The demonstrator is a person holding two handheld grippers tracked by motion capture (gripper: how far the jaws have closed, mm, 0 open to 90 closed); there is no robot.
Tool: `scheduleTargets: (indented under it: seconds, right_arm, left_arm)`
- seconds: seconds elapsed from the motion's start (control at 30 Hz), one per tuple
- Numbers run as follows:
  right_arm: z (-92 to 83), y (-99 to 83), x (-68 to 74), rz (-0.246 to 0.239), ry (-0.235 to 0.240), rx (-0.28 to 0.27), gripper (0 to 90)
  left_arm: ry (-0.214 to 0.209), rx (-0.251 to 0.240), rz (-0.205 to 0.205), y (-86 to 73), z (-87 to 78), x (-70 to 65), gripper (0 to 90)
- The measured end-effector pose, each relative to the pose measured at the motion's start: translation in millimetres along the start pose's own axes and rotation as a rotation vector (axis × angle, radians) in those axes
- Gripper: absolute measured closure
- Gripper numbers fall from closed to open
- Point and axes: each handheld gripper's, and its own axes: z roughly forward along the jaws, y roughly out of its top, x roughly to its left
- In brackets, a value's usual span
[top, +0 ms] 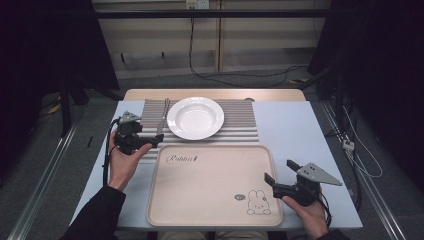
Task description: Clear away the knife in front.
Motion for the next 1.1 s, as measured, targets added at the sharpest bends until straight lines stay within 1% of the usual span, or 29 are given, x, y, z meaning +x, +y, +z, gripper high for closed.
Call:
scheduleTargets:
  seconds: [0.03, 0.07, 0.13, 0.17, 0.27, 0.33, 0.4, 0.43, 0.47, 0.5, 0.57, 0.6, 0.63, 0.7, 0.8, 0.83, 0.87, 0.93, 1.03, 1.1]
  right_arm:
    - [0.3, -0.2, 0.4, 0.0, -0.001, 0.002, 7.6]
    - [0.4, -0.4, 0.0, 0.002, -0.003, 0.003, 7.6]
    - [0.1, -0.6, -1.3, 0.006, -0.008, 0.002, 7.6]
    - [-0.2, -0.5, -1.6, 0.012, -0.01, 0.002, 7.6]
    - [-0.6, -1.0, -2.2, 0.012, -0.011, 0.003, 7.6]
    - [-0.7, -1.2, -2.2, 0.01, -0.011, 0.003, 7.7]
    - [-1.6, -1.5, -2.5, 0.012, -0.014, 0.003, 7.6]
    - [-1.6, -1.5, -2.5, 0.012, -0.014, 0.003, 7.6]
    - [-2.0, -1.5, -2.5, 0.014, -0.015, 0.003, 7.6]
    - [-2.6, -1.8, -2.7, 0.014, -0.017, 0.002, 7.6]
    - [-2.6, -1.8, -2.6, 0.014, -0.017, 0.002, 7.6]
    - [-2.5, -1.8, -2.6, 0.016, -0.014, 0.004, 7.6]
    - [-2.5, -1.8, -2.6, 0.016, -0.014, 0.004, 7.6]
    - [-2.1, -1.7, -2.4, 0.015, -0.015, 0.005, 7.5]
    - [-1.3, -1.5, -2.4, 0.01, -0.015, 0.004, 7.5]
    - [-1.0, -1.3, -2.1, 0.008, -0.012, 0.005, 7.5]
    - [-1.0, -1.3, -2.1, 0.008, -0.012, 0.005, 7.5]
    - [-0.9, -1.1, -1.5, 0.008, -0.014, 0.006, 7.5]
    - [-0.9, -1.0, -1.5, 0.007, -0.014, 0.006, 7.5]
    - [-0.5, -1.1, -2.0, 0.007, -0.014, 0.006, 7.5]
  left_arm:
    - [0.002, 0.0, 0.008, 2.1, 1.5, 0.2, 10.6]
    - [0.006, 0.009, 0.017, 4.6, 2.5, 1.1, 10.6]
    - [0.004, 0.006, 0.018, 11.6, 6.2, 4.1, 10.5]
    - [0.004, 0.006, 0.018, 11.6, 6.2, 4.1, 10.5]
    - [-0.001, 0.005, 0.012, 18.8, 10.9, 7.3, 10.5]
    - [0.001, 0.006, 0.017, 23.5, 13.7, 9.8, 10.5]
    - [0.012, 0.009, 0.011, 28.3, 16.3, 12.3, 10.3]
    - [0.008, 0.001, 0.009, 30.7, 18.1, 13.0, 10.3]
    - [0.003, 0.009, 0.027, 33.5, 19.8, 13.7, 9.6]
    - [-0.001, 0.018, 0.033, 36.1, 21.6, 13.7, 11.2]
    - [-0.013, 0.018, 0.034, 40.5, 24.4, 15.5, 12.7]
    - [-0.015, 0.002, 0.023, 41.9, 26.2, 16.3, 12.2]
    - [-0.015, 0.002, 0.026, 43.6, 27.3, 17.6, 12.2]
    - [-0.002, 0.003, 0.033, 46.5, 30.2, 19.8, 11.8]
    - [0.005, 0.01, 0.026, 50.6, 34.9, 24.5, 10.1]
    - [0.021, 0.006, 0.016, 52.1, 37.5, 25.3, 5.3]
    - [0.028, 0.01, 0.018, 53.8, 40.1, 26.6, 5.3]
    - [0.028, 0.017, 0.019, 56.9, 44.6, 30.1, 5.1]
    - [0.045, 0.008, 0.022, 60.6, 50.2, 33.9, 5.1]
    - [0.061, 0.017, 0.034, 63.0, 53.7, 35.4, 5.1]
